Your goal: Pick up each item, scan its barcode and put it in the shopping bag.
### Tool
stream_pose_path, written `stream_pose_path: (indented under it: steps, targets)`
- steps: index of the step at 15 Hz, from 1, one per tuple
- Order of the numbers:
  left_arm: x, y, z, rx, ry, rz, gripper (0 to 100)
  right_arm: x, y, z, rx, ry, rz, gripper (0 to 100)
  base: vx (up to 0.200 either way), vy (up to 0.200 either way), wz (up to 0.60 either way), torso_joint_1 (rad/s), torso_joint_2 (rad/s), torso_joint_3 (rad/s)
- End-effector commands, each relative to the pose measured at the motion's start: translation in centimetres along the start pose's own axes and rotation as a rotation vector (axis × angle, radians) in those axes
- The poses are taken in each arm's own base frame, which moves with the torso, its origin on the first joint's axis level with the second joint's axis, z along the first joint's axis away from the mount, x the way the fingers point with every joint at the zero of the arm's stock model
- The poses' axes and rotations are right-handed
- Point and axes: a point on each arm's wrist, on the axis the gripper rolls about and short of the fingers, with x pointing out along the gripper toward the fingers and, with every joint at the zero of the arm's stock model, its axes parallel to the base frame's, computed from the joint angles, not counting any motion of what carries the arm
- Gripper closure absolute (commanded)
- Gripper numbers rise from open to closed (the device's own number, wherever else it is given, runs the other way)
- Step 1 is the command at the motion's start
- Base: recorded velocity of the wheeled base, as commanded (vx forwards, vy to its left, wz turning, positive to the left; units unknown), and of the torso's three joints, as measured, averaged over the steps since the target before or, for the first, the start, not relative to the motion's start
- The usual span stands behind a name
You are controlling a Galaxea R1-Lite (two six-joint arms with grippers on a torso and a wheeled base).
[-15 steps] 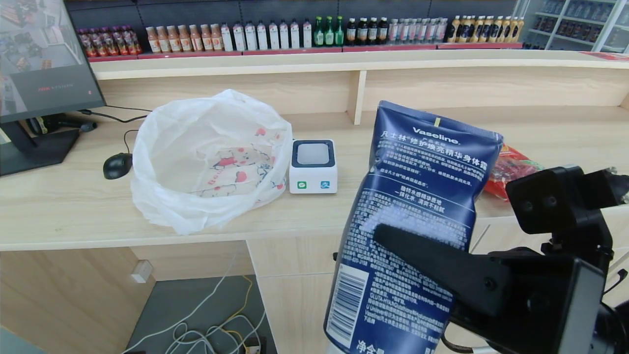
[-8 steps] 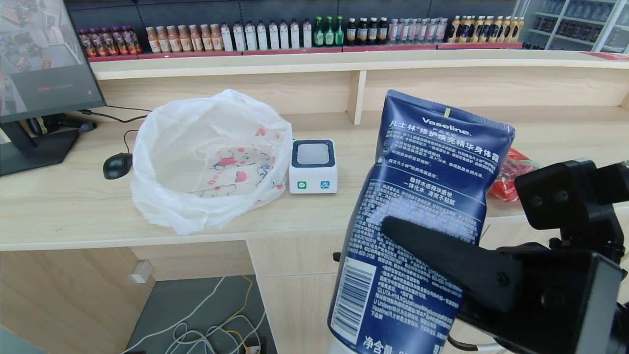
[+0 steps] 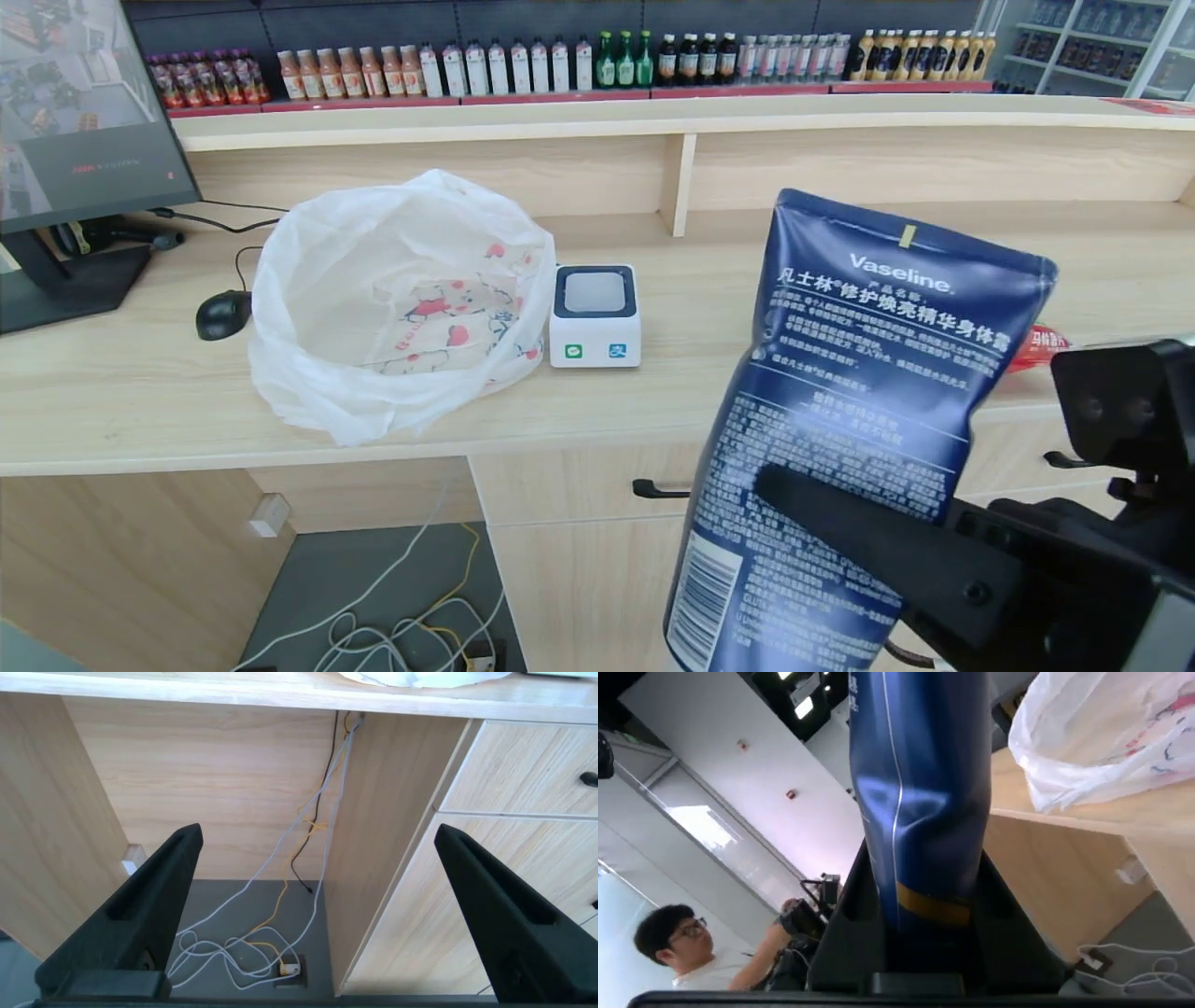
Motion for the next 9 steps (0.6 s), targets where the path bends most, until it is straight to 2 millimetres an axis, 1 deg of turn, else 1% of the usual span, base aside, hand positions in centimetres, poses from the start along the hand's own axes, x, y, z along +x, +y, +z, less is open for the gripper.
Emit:
stream_pose_path:
  steps: [1, 3, 5, 6, 7, 8, 9]
  targets:
    - [0.0, 0.0, 0.0, 0.001, 0.001, 0.000, 0, -0.7, 0.4, 0.6, -0.101, -0.025, 0.004, 100, 0.000, 0.000, 0.00, 0.000, 0.00, 0.000]
    - [0.0, 0.0, 0.0, 0.002, 0.001, 0.000, 0, -1.3, -0.8, 0.6, -0.236, -0.018, -0.062, 100, 0.000, 0.000, 0.00, 0.000, 0.00, 0.000]
    - [0.0, 0.0, 0.0, 0.002, 0.001, 0.000, 0, -1.6, -1.7, 1.2, -0.370, -0.033, -0.117, 100, 0.000, 0.000, 0.00, 0.000, 0.00, 0.000]
    - [0.0, 0.0, 0.0, 0.001, -0.001, 0.000, 0, -2.1, -2.8, 2.0, -0.516, -0.046, -0.190, 100, 0.000, 0.000, 0.00, 0.000, 0.00, 0.000]
    - [0.0, 0.0, 0.0, 0.001, 0.001, 0.000, 0, -2.3, -3.3, 2.4, -0.577, -0.054, -0.231, 100, 0.000, 0.000, 0.00, 0.000, 0.00, 0.000]
    - [0.0, 0.0, 0.0, 0.002, -0.001, 0.000, 0, -2.9, -4.4, 3.9, -0.730, -0.083, -0.350, 100, 0.000, 0.000, 0.00, 0.000, 0.00, 0.000]
    - [0.0, 0.0, 0.0, 0.001, -0.001, 0.000, 0, -2.9, -4.6, 4.1, -0.754, -0.087, -0.366, 100, 0.000, 0.000, 0.00, 0.000, 0.00, 0.000]
